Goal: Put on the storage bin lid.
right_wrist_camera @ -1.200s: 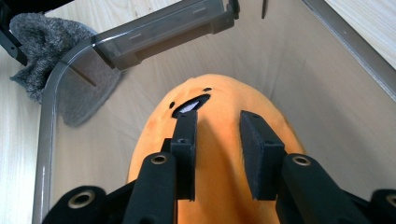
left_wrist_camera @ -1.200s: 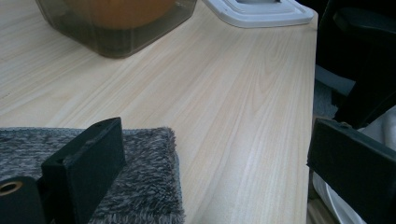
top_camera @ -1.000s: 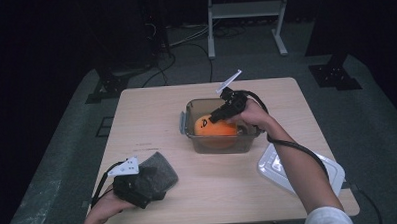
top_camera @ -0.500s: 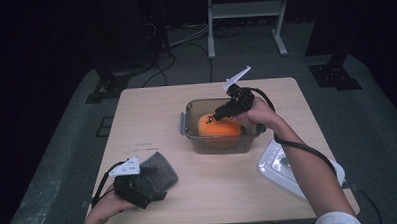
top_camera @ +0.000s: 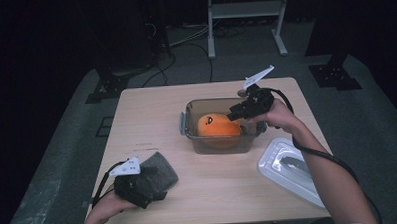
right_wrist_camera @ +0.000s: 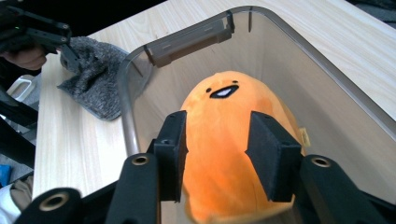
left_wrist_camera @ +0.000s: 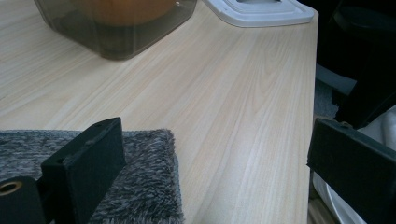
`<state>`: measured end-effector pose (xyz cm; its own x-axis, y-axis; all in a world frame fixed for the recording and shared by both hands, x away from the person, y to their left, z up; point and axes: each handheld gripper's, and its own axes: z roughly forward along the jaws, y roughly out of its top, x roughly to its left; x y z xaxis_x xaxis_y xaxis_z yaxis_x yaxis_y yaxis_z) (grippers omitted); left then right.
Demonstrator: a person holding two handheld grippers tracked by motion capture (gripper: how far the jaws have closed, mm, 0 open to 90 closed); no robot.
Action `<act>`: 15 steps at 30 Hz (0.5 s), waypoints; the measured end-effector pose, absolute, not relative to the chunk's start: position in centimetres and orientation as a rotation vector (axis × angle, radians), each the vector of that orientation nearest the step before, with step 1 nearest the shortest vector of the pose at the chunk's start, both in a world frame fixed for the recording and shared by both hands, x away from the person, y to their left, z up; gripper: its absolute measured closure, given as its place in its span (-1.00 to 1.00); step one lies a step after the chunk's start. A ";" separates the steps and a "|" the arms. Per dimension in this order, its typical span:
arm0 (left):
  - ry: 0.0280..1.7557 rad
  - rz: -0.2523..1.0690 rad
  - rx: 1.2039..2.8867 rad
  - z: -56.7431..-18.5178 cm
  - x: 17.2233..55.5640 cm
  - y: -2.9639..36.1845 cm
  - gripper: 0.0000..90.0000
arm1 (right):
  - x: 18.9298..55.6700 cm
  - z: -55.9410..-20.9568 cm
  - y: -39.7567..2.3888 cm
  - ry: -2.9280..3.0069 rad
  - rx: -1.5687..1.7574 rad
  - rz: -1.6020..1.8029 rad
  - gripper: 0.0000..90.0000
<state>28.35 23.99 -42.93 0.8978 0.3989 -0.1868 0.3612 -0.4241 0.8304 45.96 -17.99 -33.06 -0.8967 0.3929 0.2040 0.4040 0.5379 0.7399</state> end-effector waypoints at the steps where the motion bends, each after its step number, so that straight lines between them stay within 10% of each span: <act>1: 0.547 0.046 2.053 -42.9 28.3 24.0 -0.93 | 45.8 -33.0 -18.3 -2.737 -0.714 -1.335 0.22; 15: 0.559 0.051 2.050 -42.9 28.4 24.1 -0.93 | 42.8 -32.1 -23.1 -2.726 -0.771 -1.406 0.08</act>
